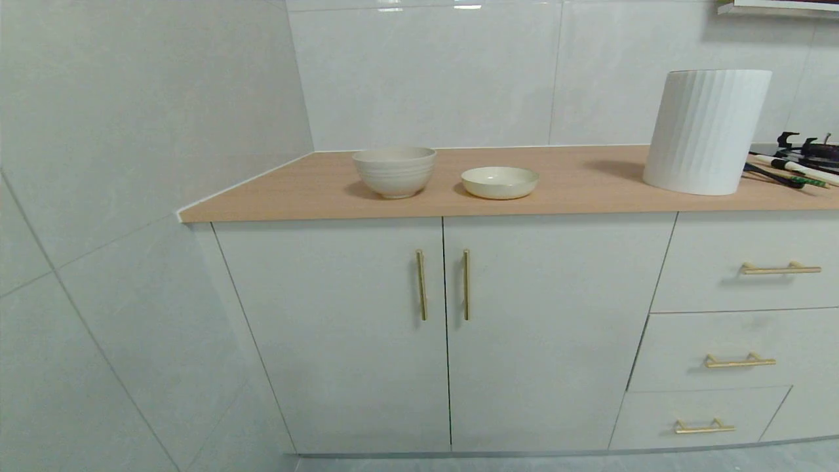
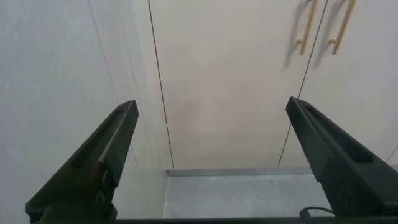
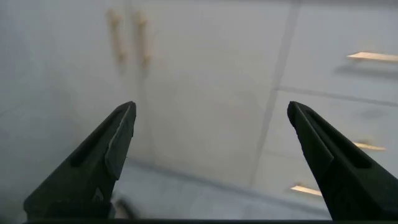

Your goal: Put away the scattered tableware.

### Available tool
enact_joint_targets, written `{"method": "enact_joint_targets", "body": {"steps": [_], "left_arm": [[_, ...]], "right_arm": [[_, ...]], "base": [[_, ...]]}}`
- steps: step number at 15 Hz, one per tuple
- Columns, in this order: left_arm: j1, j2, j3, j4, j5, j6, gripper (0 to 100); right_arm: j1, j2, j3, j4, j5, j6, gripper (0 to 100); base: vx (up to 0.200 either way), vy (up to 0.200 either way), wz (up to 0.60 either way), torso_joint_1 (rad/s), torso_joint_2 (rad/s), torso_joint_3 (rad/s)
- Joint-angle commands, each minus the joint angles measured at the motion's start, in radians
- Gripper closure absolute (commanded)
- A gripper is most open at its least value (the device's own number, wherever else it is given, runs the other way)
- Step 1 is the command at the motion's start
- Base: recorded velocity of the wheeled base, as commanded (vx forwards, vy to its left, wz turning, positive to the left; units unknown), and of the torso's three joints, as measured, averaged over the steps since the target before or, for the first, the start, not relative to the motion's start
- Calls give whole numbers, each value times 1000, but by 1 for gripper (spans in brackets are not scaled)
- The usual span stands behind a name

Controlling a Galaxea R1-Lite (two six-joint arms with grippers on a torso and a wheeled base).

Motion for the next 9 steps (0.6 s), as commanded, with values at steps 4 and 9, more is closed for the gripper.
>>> {"method": "enact_joint_targets", "body": {"steps": [4,9], "left_arm": [[0,0,0,0,0,0,0],[0,0,0,0,0,0,0]], "right_arm": [[156,718,-273,-39,100,21,0],[385,1100,-471,-246,100,53,0]], "base": [[0,0,0,0,0,0],[0,0,0,0,0,0]]}}
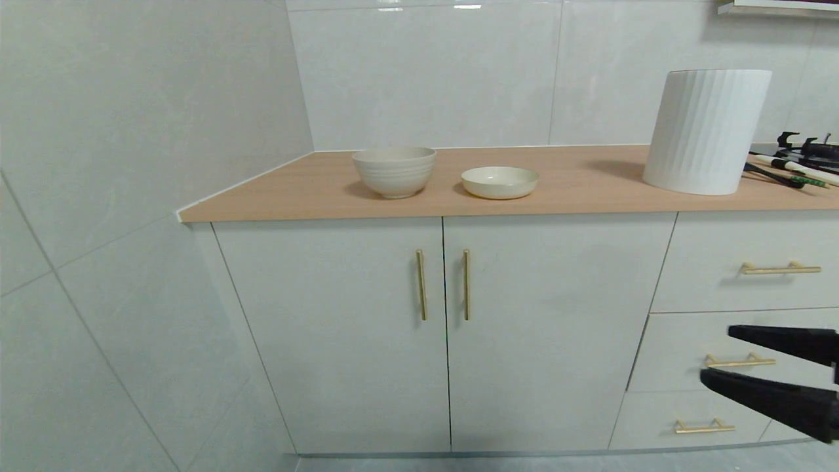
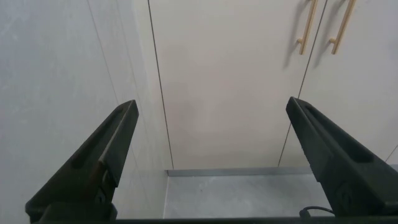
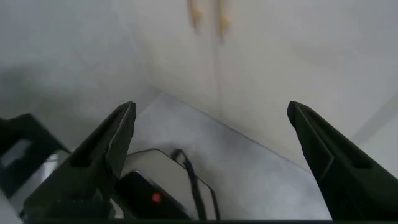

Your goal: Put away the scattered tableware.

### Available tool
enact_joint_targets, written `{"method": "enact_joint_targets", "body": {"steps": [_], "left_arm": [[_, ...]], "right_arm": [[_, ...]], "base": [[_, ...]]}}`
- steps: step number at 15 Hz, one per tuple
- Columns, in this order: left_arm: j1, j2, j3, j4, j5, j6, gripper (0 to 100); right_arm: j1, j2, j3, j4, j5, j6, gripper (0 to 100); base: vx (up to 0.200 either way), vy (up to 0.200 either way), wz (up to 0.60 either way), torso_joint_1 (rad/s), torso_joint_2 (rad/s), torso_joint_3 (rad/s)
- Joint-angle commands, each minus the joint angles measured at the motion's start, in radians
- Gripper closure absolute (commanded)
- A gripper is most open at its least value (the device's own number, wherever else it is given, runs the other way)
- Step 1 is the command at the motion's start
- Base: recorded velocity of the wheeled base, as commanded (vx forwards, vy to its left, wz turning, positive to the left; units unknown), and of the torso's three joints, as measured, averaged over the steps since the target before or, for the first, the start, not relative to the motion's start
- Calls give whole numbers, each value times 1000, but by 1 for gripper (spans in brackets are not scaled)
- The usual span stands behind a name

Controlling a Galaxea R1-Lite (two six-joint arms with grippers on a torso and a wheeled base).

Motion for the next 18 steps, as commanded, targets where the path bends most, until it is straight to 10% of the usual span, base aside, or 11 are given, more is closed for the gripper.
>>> {"method": "enact_joint_targets", "body": {"steps": [1,12,18], "left_arm": [[0,0,0,0,0,0,0],[0,0,0,0,0,0,0],[0,0,0,0,0,0,0]], "right_arm": [[106,348,-144,-142,4,14,0],[176,971,-691,-289,34,249,0],[180,1114,-750,-327,73,290,0]], "base": [[0,0,0,0,0,0],[0,0,0,0,0,0],[0,0,0,0,0,0]]}}
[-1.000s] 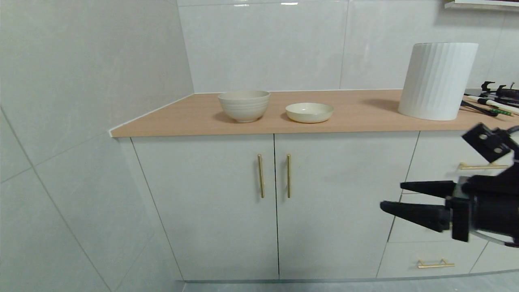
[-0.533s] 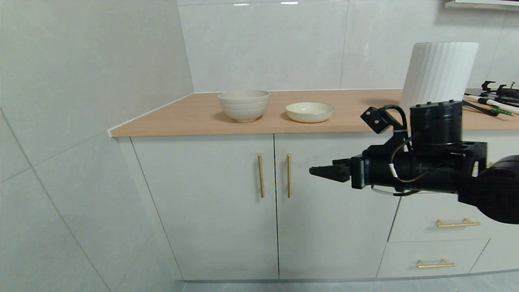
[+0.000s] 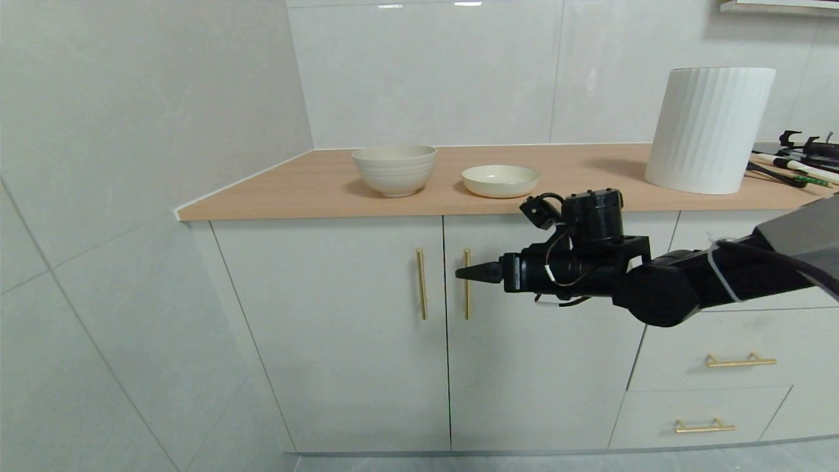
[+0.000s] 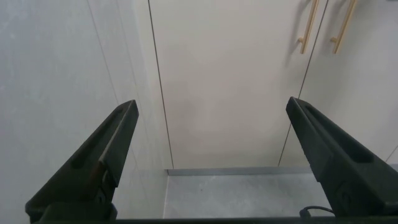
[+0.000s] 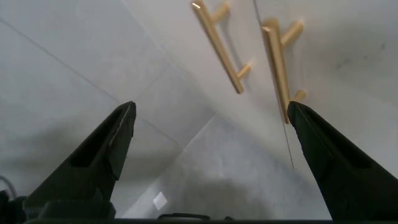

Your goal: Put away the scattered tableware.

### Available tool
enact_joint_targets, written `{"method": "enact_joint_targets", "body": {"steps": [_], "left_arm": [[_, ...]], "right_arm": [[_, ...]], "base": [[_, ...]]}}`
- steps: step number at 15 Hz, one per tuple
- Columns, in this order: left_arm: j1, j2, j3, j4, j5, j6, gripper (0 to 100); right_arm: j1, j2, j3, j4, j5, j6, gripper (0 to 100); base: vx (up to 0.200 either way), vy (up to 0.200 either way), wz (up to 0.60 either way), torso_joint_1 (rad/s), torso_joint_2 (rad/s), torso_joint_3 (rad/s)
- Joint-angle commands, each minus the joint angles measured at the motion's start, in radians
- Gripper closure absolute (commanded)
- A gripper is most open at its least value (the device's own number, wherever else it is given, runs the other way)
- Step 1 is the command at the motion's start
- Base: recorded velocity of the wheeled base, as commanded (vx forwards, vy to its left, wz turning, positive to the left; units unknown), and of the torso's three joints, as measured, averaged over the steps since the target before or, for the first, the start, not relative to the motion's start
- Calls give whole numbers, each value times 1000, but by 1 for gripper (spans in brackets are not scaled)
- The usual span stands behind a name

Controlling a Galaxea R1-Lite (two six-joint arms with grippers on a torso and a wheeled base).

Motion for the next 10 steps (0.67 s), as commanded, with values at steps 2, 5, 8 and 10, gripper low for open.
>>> {"method": "enact_joint_targets", "body": {"steps": [2,5,8,10], "left_arm": [[0,0,0,0,0,0,0],[0,0,0,0,0,0,0],[0,0,0,0,0,0,0],[0,0,0,0,0,0,0]], "right_arm": [[2,126,-48,-35,-7,-1,0],[2,181,-71,-113,-16,0,0],[4,213,-94,-147,-41,3,0],[4,231,-124,-149,-42,40,0]], "base": [[0,0,0,0,0,0],[0,0,0,0,0,0],[0,0,0,0,0,0],[0,0,0,0,0,0]]}}
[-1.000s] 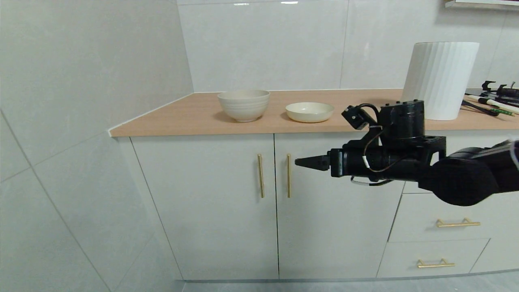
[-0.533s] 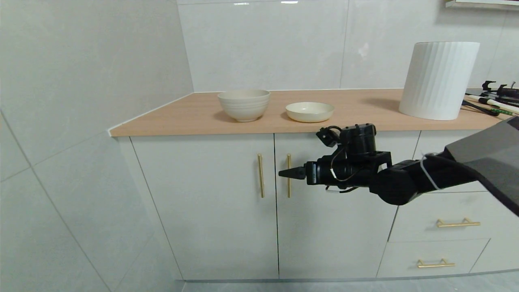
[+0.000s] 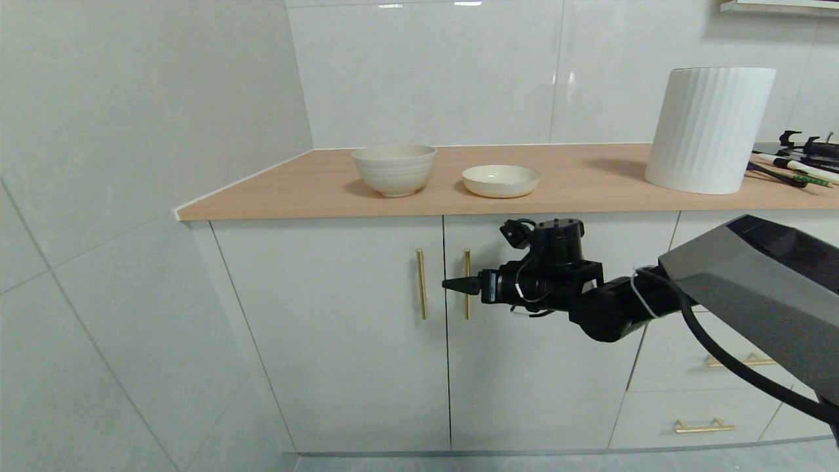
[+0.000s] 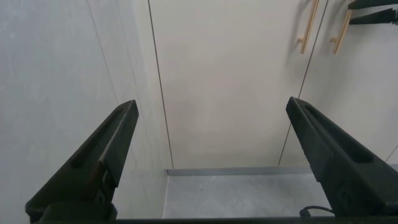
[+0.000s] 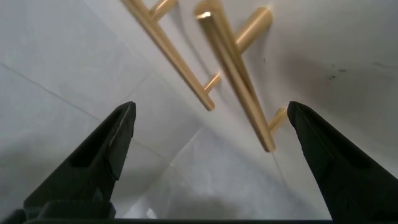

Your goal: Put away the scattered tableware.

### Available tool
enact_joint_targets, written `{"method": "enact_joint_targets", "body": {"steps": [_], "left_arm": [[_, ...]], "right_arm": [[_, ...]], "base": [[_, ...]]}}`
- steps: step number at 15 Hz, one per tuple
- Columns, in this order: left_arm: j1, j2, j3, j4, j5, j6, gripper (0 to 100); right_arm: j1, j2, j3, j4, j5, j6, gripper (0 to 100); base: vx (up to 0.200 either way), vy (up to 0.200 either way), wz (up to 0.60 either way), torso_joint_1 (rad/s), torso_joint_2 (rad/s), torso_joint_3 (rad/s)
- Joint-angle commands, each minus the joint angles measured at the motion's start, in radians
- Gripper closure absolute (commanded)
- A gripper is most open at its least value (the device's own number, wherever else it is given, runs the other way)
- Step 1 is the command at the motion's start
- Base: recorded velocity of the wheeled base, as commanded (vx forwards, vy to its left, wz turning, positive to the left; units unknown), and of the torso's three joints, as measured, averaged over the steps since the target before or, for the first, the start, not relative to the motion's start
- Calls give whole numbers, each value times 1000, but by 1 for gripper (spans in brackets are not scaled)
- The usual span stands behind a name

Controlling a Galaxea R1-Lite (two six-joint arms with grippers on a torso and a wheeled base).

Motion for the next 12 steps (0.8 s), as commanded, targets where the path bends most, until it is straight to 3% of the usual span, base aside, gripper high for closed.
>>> {"method": "enact_joint_targets", "body": {"steps": [1,5,12], "left_arm": [[0,0,0,0,0,0,0],[0,0,0,0,0,0,0],[0,0,0,0,0,0,0]], "right_arm": [[2,19,-18,-3,1,26,0],[28,37,-15,-88,-2,66,0],[52,46,-9,-95,-7,72,0]], "base": [[0,0,0,0,0,0],[0,0,0,0,0,0],[0,0,0,0,0,0]]}}
